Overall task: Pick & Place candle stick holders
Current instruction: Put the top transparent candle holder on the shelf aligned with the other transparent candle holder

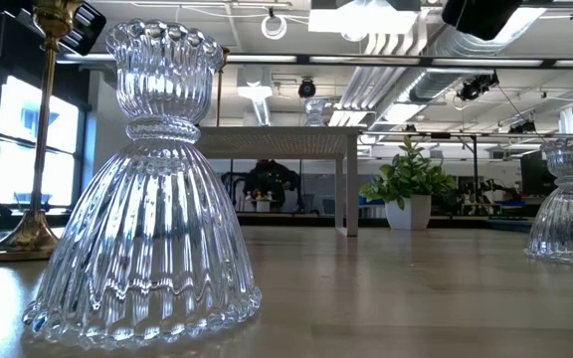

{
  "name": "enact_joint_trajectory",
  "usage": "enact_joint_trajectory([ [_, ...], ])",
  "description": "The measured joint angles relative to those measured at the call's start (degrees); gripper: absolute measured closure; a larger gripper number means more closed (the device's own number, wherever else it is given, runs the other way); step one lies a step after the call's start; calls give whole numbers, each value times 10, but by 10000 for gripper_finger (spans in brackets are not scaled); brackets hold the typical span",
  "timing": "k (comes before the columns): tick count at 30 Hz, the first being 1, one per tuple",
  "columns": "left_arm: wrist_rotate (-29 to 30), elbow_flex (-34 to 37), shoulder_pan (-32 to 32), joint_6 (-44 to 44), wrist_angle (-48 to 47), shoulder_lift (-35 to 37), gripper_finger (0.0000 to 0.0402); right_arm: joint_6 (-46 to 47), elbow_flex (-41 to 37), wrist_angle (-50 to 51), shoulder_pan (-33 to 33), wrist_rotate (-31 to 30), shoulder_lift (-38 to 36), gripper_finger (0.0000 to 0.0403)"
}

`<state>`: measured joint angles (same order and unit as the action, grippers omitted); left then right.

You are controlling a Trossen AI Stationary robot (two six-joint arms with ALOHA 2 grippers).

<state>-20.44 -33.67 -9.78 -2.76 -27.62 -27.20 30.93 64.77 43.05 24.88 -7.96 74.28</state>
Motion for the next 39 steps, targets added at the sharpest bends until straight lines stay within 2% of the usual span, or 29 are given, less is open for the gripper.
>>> enact_joint_trajectory([
  [8, -3, 0, 0, 0, -13, 0, 192, 42, 0, -21, -9, -5, 0, 269],
  [12, -4, 0, 0, 1, -13, 0, 192, 79, 0, -34, -9, -41, 0, 269],
  [16, 2, 0, 0, 1, -13, 0, 192, 91, 0, -24, -9, -46, 0, 262],
  [19, 3, 0, 0, 1, -13, 0, 192, 91, 0, -20, -9, -43, 0, 234],
  [23, 4, 0, 0, 0, -13, 0, 192, 75, 0, -21, -9, -3, 0, 174],
  [29, 5, 0, 0, 0, -13, 0, 192, 97, 0, -2, -9, -31, 0, 91],
  [34, 5, 0, 0, -1, -13, 0, 192, 140, 0, 41, -7, -8, 0, 63],
  [39, 7, 0, 0, -1, -13, 0, 192, 197, 0, 99, 2, 15, 0, 59],
])
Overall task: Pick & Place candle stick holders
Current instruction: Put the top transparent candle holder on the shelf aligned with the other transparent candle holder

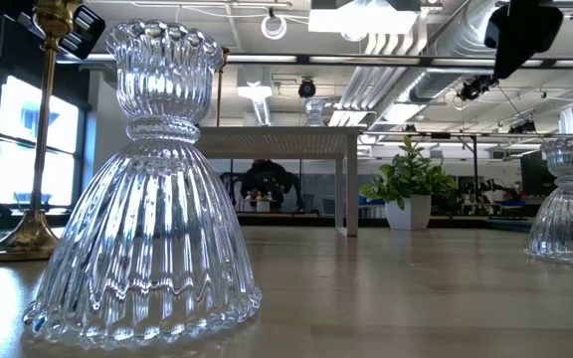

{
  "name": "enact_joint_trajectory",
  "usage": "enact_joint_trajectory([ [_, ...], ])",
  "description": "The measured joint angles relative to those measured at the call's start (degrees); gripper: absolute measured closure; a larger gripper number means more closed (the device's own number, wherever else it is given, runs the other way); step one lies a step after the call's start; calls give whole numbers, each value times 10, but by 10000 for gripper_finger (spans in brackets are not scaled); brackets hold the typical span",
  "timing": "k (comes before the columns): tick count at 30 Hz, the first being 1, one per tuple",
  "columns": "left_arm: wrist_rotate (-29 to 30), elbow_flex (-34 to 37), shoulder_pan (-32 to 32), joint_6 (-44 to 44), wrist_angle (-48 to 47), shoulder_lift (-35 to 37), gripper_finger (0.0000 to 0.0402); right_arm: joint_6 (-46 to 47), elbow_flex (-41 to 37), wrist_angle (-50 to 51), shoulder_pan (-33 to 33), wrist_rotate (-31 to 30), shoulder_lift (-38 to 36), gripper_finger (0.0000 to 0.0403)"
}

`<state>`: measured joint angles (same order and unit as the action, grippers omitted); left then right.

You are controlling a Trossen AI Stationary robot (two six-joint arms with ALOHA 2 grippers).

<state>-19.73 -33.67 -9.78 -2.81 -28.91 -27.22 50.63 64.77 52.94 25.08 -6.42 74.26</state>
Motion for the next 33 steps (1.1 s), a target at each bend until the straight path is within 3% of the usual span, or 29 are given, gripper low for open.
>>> enact_joint_trajectory([
  [8, 0, 0, 0, 10, 0, 0, 192, 79, 0, 15, 21, -46, 0, 59],
  [27, 14, 0, 0, 10, -5, 0, 192, 254, 0, 70, 36, -50, 13, 81],
  [33, 25, 0, 0, 10, -13, 0, 192, 274, 0, 65, 29, 24, 85, 83],
])
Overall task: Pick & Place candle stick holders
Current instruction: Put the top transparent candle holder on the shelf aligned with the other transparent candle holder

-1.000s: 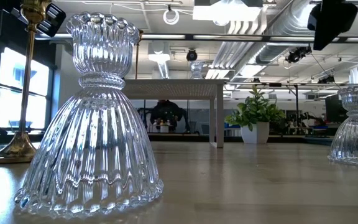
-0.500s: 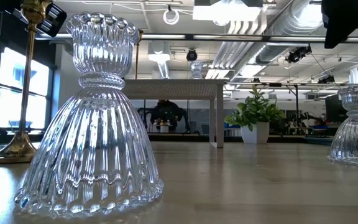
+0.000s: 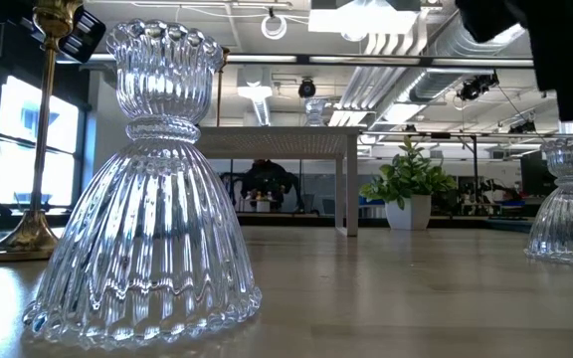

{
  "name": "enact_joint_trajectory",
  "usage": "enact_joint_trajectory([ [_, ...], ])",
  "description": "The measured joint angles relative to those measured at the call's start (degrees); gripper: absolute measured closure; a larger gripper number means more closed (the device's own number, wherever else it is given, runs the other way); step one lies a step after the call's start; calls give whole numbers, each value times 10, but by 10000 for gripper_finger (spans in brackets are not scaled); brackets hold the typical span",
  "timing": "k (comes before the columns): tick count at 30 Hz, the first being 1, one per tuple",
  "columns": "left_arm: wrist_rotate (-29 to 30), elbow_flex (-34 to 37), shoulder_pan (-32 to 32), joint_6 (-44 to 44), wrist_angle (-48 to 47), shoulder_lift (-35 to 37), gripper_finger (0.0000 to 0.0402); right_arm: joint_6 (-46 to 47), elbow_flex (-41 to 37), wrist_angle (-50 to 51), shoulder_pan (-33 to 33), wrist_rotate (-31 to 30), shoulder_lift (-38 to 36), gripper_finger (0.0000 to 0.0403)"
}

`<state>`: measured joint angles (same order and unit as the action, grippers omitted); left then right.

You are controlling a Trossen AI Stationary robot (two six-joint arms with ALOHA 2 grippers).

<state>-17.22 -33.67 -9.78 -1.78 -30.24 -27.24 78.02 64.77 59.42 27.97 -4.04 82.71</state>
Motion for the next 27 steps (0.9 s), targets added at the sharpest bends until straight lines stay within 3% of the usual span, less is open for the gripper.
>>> enact_joint_trajectory([
  [7, 1, 0, 0, 0, 0, 0, 192, 0, 0, 10, 0, 46, 69, 83],
  [17, 5, 0, 0, -2, 1, 0, 192, -15, 0, 23, -5, 9, 80, 83],
  [27, 5, 0, 0, -2, 1, 0, 192, -35, 0, 23, -21, 12, 81, 83],
])
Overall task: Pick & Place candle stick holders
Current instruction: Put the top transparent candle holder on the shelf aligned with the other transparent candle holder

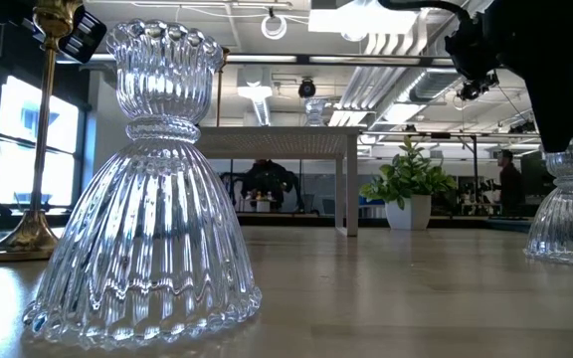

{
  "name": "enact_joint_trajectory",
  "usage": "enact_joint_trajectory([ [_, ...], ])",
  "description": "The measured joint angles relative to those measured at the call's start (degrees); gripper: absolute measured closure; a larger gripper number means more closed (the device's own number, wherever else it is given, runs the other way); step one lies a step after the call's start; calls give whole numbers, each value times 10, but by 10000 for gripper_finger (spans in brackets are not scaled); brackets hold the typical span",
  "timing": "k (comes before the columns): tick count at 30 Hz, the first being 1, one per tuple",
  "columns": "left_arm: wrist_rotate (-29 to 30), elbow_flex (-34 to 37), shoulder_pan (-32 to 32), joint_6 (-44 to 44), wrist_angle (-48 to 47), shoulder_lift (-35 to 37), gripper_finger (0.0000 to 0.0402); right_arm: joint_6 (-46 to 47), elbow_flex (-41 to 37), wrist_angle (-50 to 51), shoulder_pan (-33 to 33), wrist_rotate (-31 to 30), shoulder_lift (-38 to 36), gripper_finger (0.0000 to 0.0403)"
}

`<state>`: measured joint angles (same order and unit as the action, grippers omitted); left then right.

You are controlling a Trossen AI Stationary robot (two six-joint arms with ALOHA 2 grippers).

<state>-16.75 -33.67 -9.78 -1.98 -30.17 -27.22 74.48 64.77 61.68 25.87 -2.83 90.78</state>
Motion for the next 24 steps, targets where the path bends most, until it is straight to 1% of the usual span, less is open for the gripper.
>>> enact_joint_trajectory([
  [10, 0, 0, 0, 2, 0, 0, 192, 2, 0, 0, 0, 13, 0, 86],
  [20, -2, 0, 0, 2, 0, 0, 192, -10, 0, -1, 0, 15, 3, 125],
  [24, -2, 0, 0, 1, 0, 0, 192, -15, 0, -5, 0, 31, 23, 135],
])
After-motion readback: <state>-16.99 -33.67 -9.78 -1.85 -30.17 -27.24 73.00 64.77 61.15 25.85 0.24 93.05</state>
